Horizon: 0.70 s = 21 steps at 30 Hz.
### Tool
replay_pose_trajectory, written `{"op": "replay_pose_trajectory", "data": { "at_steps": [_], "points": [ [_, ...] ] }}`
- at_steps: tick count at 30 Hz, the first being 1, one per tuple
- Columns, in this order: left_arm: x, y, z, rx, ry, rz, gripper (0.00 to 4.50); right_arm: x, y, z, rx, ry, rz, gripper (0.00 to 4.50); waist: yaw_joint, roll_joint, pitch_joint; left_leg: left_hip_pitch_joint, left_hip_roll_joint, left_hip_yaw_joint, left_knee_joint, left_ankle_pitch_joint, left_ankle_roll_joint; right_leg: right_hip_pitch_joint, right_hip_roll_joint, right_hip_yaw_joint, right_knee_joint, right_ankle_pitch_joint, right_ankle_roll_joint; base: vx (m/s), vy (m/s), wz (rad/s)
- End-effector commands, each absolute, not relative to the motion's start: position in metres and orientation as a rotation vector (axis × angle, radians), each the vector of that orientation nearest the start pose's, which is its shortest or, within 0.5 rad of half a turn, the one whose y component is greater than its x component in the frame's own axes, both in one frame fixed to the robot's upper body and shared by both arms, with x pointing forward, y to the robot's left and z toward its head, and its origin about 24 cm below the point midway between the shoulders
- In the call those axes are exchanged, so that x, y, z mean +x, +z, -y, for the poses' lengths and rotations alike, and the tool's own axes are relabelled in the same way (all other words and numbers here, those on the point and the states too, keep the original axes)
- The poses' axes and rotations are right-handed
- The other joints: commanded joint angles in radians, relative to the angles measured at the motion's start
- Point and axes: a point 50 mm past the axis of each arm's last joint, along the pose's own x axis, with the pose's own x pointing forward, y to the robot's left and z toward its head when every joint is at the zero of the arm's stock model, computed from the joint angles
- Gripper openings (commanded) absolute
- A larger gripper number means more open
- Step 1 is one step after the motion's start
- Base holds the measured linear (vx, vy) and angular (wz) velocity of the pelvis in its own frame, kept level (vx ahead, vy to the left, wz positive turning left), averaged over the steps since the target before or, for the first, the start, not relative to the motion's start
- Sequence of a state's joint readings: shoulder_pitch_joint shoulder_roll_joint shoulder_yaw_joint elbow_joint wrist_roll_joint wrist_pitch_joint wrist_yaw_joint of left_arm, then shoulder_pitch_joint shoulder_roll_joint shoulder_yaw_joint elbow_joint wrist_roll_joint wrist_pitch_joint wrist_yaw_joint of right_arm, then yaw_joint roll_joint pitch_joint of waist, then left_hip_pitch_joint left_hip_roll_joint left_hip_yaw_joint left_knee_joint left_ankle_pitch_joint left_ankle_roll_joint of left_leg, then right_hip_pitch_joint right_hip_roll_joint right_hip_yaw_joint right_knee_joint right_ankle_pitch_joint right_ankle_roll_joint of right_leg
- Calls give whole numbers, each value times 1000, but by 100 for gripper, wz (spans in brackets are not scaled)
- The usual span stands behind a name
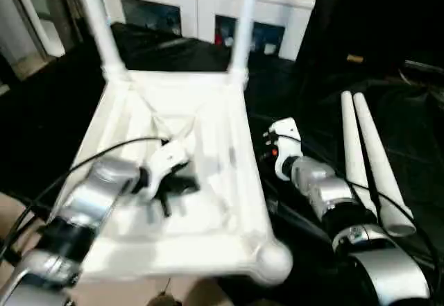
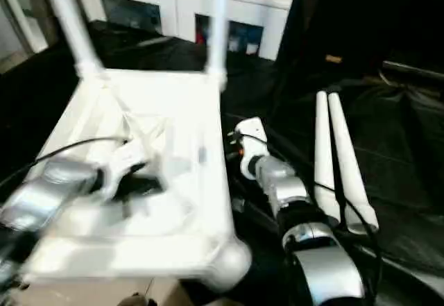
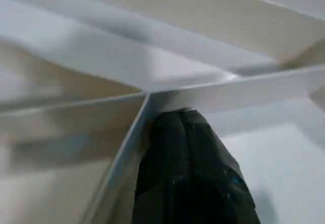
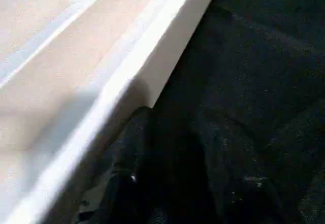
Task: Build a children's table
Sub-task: Rotate table base
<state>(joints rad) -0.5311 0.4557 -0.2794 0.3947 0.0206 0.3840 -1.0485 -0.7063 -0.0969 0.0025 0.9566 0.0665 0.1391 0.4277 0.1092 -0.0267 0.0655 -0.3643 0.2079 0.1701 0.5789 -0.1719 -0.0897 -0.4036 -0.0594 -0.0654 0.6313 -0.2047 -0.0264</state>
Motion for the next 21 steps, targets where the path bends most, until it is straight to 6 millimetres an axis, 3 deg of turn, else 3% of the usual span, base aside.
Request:
{"op": "replay_pose_trajectory", "data": {
  "at_steps": [1, 4, 7, 8, 12, 21],
  "points": [
    [336, 65, -157, 503, -939, -500, 0, 356, 28, 107, -15, 550, -401, 104, -4, 21, -77, 8, 13, -1, -58, -142, -15, 64, -70, 52, -64, 14, -212, 0, 0, 0],
    [351, 65, -164, 585, -814, -484, 0, 358, 32, 113, -31, 524, -381, 86, -5, 22, -81, 8, 14, -5, -58, -152, -19, 68, -72, 51, -64, -1, -198, 0, 0, 0],
    [356, 65, -168, 619, -760, -478, 0, 360, 35, 116, -41, 505, -369, 86, -9, 23, -83, 7, 18, -7, -57, -138, -17, 68, -77, 51, -59, 24, -218, 0, 0, 0],
    [361, 66, -173, 662, -689, -470, 0, 362, 38, 121, -46, 477, -357, 86, -11, 26, -81, 9, 14, -4, -54, -141, -13, 64, -69, 50, -63, 31, -215, 0, 0, 0],
    [374, 70, -181, 703, -505, -366, 0, 366, 46, 138, -49, 372, -330, 86, -9, 20, -85, 7, 13, -5, -52, -125, -8, 69, -71, 50, -60, 51, -210, 0, 0, 0],
    [374, 74, -182, 686, -444, -230, 0, 365, 62, 168, 15, 233, -350, 86, 2, 14, -83, 9, 17, -4, -51, -109, 2, 69, -75, 51, -60, 52, -206, 0, 0, 0]
  ]
}}
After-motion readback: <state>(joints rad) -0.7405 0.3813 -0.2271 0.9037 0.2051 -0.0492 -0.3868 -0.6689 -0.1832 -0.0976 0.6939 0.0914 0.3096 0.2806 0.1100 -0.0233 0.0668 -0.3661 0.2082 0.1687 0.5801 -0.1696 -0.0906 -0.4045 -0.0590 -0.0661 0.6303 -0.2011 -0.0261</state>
